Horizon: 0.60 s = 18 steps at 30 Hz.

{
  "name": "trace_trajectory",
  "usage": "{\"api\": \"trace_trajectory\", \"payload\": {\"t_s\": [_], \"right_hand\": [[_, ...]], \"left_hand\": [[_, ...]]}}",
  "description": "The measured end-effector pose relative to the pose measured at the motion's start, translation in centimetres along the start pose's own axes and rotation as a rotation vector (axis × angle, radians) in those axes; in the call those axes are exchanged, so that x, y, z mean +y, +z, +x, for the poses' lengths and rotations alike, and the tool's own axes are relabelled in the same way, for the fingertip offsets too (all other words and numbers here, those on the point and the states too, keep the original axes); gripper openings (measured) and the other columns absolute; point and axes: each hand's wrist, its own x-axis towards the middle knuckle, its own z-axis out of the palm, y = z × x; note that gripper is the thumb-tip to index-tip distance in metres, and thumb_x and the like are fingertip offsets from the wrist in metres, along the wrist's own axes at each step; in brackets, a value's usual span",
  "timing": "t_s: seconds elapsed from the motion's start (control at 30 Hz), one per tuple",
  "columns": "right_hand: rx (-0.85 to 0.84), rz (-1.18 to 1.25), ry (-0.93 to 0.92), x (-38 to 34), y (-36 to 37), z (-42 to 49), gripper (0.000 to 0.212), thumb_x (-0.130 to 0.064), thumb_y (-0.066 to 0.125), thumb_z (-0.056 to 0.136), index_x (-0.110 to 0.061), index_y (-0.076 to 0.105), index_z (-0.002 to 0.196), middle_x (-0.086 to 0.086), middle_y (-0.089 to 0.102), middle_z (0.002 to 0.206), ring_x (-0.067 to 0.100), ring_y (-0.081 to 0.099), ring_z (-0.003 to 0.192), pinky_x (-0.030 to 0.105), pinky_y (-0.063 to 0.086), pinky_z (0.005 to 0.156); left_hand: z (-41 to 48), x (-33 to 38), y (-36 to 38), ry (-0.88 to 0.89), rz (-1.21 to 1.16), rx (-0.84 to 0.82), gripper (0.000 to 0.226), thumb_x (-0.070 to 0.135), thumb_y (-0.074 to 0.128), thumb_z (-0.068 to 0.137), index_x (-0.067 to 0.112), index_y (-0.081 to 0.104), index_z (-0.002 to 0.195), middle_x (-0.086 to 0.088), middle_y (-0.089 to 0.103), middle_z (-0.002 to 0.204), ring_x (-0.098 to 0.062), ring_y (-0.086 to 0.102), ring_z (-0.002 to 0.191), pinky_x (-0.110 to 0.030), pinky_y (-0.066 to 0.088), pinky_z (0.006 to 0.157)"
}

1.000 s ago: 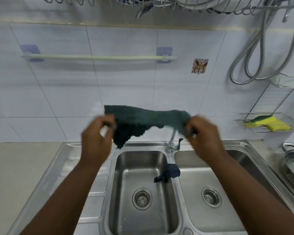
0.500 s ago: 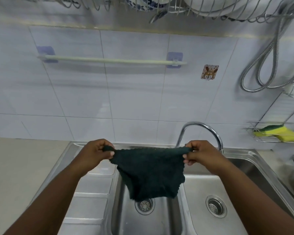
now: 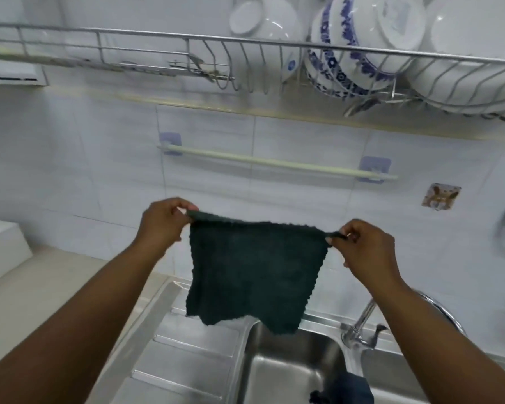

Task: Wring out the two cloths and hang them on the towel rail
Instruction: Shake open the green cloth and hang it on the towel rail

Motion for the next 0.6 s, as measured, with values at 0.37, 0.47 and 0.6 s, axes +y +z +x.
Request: {"api": "trace_trajectory", "payload": {"t_s": [0.37,0.47,0.6], "right_hand": [[-0.086,0.853,0.113,-12.4,5.8,9.6,0.015,-0.003,0.053,0.096,-0.017,0.048,0.093,0.019,0.07,0.08,0.035,0.075,0.07,0.036,0.061,0.056],[-0.058,0.867,0.03,-14.3,7.3,12.1,0.017,-0.001,0.052,0.095,-0.016,0.047,0.089,0.018,0.07,0.083,0.031,0.076,0.074,0.039,0.063,0.064],[-0.029,0.817,-0.054,-15.7,9.4,15.5,0.022,-0.007,0.051,0.098,-0.021,0.044,0.083,0.015,0.069,0.089,0.026,0.075,0.083,0.037,0.063,0.072]], "left_hand": [[12.2,7.2,-5.1,-0.036,-0.464,0.187,0.014,-0.001,0.062,0.088,0.012,0.059,0.085,-0.016,0.069,0.088,-0.028,0.074,0.076,-0.033,0.062,0.069],[15.3,8.1,-5.5,-0.026,-0.49,0.219,0.012,-0.003,0.06,0.088,0.009,0.06,0.092,-0.015,0.067,0.092,-0.029,0.074,0.08,-0.036,0.063,0.074],[18.9,8.6,-4.9,-0.028,-0.462,0.254,0.019,-0.001,0.058,0.09,0.013,0.055,0.077,-0.016,0.066,0.091,-0.024,0.073,0.075,-0.035,0.063,0.073]]}}
